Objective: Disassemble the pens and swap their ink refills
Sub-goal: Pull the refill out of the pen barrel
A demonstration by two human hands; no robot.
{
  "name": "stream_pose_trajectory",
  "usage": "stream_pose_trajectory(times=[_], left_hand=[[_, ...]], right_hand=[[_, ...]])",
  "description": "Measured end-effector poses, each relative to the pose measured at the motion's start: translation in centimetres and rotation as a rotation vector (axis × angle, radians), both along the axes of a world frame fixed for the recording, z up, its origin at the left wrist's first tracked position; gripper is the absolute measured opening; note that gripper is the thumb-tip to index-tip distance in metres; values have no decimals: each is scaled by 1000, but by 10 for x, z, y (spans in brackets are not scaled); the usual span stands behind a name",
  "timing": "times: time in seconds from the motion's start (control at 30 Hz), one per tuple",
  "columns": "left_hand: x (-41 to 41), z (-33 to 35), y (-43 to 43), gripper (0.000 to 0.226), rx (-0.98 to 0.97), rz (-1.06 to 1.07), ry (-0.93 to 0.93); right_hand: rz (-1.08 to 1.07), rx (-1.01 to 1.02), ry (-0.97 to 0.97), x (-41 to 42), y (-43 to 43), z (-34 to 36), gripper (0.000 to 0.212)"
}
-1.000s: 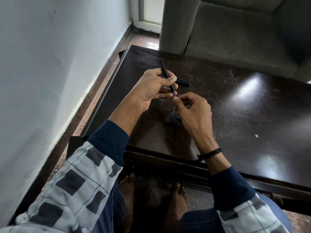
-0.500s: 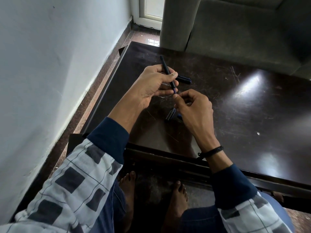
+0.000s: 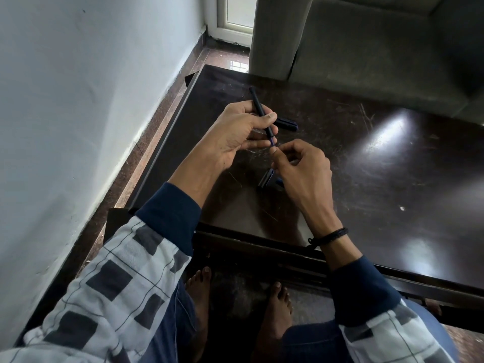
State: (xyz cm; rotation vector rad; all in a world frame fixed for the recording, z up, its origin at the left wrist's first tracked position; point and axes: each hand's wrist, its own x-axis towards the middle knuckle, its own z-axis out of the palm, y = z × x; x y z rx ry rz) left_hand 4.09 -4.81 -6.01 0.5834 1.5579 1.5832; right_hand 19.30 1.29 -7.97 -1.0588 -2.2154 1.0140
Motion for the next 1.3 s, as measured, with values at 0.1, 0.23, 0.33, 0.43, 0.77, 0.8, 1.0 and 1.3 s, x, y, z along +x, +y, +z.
stream_pose_trajectory(times=[0.1, 0.23, 0.33, 0.43, 0.77, 0.8, 1.0, 1.3], left_hand=[[0, 0, 0, 13, -4, 0, 2], [0, 0, 0, 11, 0, -5, -1], [0, 0, 0, 11, -1, -3, 0], [-1, -1, 0, 12, -7, 0, 4], [0, -1, 1, 11, -8, -1, 5], [0, -1, 1, 11, -7, -1, 1], [-1, -1, 1, 11, -8, -1, -7], [0, 0, 1, 14, -7, 3, 1]], right_hand=[[-2, -5, 0, 0, 0, 0, 17], [-2, -4, -9, 0, 0, 0, 18], [-1, -1, -11, 0, 0, 0, 18], [-1, -6, -7, 0, 0, 0, 18], [-4, -11, -7, -1, 0, 0, 16], [-4, -15, -7, -1, -1, 0, 16], [1, -30, -5, -1, -1, 1, 17], [8, -25, -3, -1, -2, 2, 16]])
